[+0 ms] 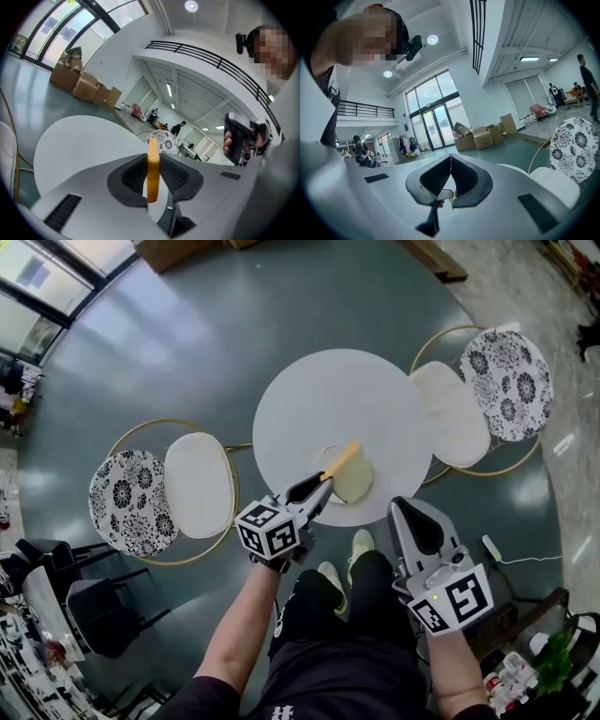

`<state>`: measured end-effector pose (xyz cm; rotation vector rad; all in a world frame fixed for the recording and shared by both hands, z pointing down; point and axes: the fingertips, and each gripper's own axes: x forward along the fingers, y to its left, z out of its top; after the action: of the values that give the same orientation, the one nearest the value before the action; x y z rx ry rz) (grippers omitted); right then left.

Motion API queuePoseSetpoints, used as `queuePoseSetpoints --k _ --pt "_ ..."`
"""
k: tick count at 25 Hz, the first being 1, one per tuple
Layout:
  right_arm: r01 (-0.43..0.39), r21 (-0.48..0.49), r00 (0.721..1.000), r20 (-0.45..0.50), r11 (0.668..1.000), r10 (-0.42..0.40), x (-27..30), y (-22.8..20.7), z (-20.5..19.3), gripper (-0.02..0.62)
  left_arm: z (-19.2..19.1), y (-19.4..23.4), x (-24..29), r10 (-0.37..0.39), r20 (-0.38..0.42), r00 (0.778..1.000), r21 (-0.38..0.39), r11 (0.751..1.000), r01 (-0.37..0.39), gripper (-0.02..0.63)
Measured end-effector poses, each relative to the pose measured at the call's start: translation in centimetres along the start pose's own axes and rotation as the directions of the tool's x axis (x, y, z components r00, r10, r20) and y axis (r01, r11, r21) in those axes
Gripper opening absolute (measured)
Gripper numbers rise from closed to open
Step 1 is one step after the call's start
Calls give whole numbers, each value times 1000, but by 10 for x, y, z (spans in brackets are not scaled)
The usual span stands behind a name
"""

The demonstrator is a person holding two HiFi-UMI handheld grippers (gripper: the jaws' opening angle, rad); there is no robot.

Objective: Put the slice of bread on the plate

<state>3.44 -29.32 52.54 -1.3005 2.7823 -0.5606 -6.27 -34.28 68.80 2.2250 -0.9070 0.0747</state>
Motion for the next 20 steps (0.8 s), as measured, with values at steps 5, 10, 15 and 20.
queuePoseSetpoints --k 5,10,15,20 --pt "-12 4 1000 -4 1000 12 16 -7 -18 6 -12 16 12 1 -12 1000 -37 999 -2 82" --pt "-21 14 999 -24 1000 21 21 -10 -30 6 -22 28 18 16 -19 1000 -71 997 -18 82" --pt "-22 19 999 -32 1000 23 24 -17 -30 5 -22 45 21 72 -37 997 -48 996 -74 83" --pt "-25 21 998 -49 999 26 27 -20 -36 5 -26 65 21 157 -57 986 34 987 -155 87"
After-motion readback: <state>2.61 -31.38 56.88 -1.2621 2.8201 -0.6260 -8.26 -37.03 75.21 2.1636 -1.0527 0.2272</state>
